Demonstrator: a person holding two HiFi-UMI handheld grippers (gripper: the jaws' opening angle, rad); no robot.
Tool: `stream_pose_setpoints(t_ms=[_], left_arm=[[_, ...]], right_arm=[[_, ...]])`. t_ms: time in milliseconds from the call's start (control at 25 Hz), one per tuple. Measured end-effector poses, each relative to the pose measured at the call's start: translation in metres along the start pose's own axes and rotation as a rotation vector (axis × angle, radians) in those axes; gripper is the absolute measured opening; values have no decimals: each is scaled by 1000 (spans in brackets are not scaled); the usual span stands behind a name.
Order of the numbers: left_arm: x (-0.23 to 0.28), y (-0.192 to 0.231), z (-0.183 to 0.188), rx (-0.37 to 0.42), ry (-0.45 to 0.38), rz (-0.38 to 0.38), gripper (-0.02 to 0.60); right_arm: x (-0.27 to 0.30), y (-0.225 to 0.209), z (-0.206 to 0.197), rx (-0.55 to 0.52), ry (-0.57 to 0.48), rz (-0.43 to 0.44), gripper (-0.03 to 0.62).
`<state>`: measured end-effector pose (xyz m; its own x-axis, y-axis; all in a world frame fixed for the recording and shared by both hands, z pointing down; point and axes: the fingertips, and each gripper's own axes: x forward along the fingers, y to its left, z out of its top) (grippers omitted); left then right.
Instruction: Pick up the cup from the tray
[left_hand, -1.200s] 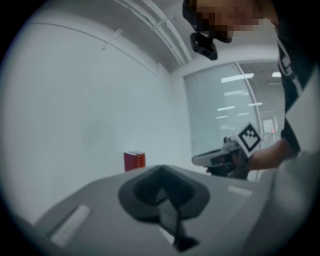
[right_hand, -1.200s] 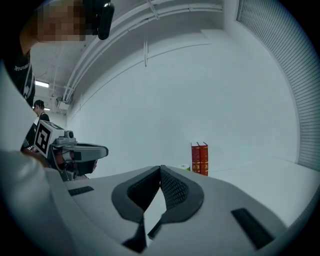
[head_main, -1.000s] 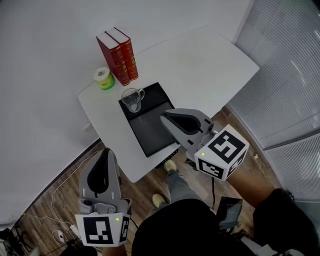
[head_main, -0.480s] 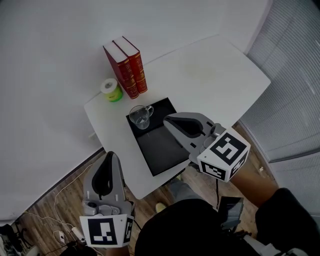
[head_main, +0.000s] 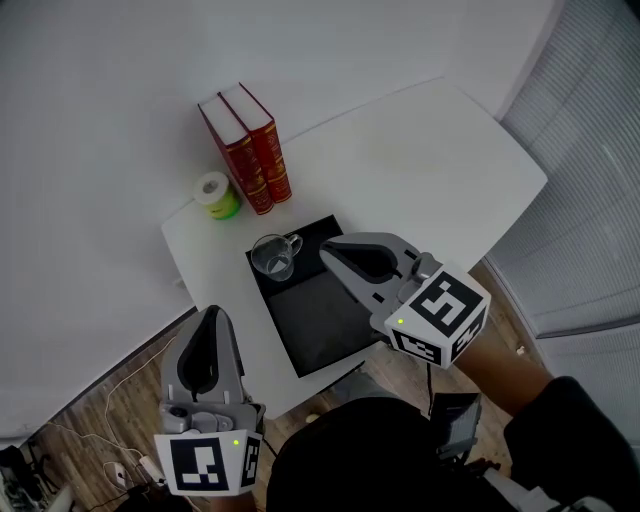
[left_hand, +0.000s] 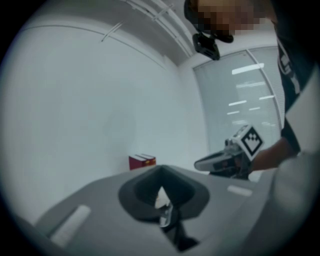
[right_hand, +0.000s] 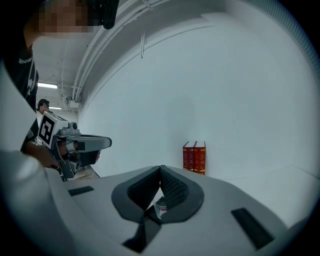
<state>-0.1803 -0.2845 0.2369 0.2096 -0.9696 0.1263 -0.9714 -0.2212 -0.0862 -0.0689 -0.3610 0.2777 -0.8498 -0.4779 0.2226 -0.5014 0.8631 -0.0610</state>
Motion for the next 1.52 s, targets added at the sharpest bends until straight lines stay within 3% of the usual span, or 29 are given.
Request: stream_pose_setpoints(t_ms=[680, 1520], left_arm=[[36, -18, -14, -5, 47, 67, 2], [40, 21, -77, -80, 155, 99, 2]], right_arm=[[11, -36, -43, -21, 64, 84, 14], [69, -48, -114, 62, 203, 69, 14]])
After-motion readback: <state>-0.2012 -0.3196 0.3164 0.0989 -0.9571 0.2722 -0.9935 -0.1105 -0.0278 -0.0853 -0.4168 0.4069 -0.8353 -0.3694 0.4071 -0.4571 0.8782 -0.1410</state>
